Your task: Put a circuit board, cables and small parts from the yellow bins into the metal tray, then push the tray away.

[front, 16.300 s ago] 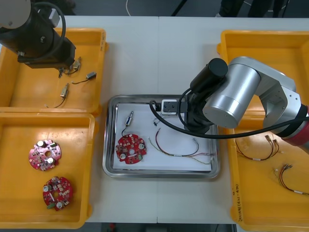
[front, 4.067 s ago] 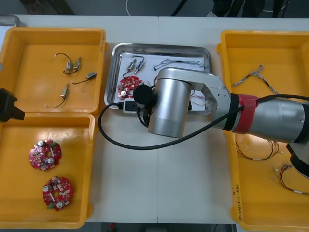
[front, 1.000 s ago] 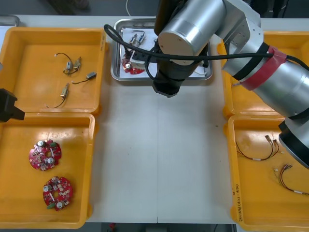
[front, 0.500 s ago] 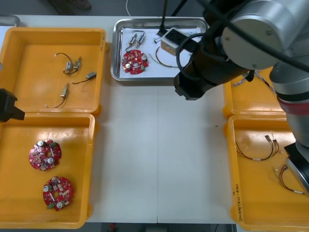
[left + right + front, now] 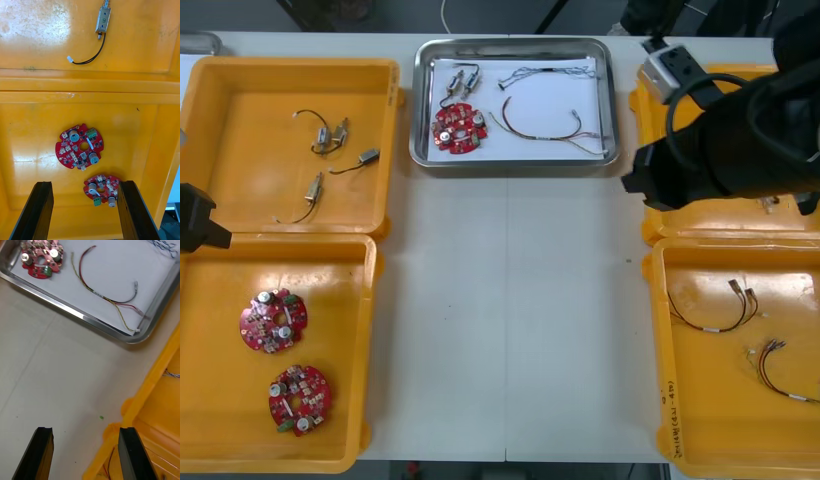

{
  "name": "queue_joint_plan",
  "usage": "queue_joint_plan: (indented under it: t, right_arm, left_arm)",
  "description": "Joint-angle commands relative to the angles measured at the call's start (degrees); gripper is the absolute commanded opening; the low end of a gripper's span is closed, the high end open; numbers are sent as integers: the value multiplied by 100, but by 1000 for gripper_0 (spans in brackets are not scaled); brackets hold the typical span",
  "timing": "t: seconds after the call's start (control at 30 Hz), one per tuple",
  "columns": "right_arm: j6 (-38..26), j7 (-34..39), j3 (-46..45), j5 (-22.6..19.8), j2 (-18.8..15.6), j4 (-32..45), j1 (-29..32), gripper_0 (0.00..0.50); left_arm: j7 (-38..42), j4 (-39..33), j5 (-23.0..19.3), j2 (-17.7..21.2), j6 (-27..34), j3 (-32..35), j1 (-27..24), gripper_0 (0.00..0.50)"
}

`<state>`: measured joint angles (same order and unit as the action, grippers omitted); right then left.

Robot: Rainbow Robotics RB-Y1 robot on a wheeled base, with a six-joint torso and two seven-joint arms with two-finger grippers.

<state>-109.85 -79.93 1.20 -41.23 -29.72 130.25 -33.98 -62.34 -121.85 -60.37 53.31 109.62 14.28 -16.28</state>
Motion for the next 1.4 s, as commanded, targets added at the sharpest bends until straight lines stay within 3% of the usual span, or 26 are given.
queue_joint_plan:
  t: [0.03,0.3,0.63,0.87,1.13,1.4]
  right_arm:
    - [-15,47,-700,-122,-544,431,656,500]
    - [-15,12,-1904,-500,-781,501,1508,500]
    - [-15,30,-2598,-351,-948,334,2141,500]
    - [-15,-14,-2976,-351,-948,-88,2361,500]
    - [-15,-120,-2932,-228,-957,-457,2466,500]
    - [-15,-129,-2800,-368,-957,-747,2466,500]
  left_arm:
    - [-665,-138,-45,259,38,163,81,500]
    - [-665,-138,-45,259,38,163,81,500]
    - [-665,-138,-45,259,38,163,81,500]
    - [-665,-138,-45,259,38,163,81,500]
    - [-665,-138,-45,259,38,163,81,500]
    - [-665,-138,-45,259,38,163,81,500]
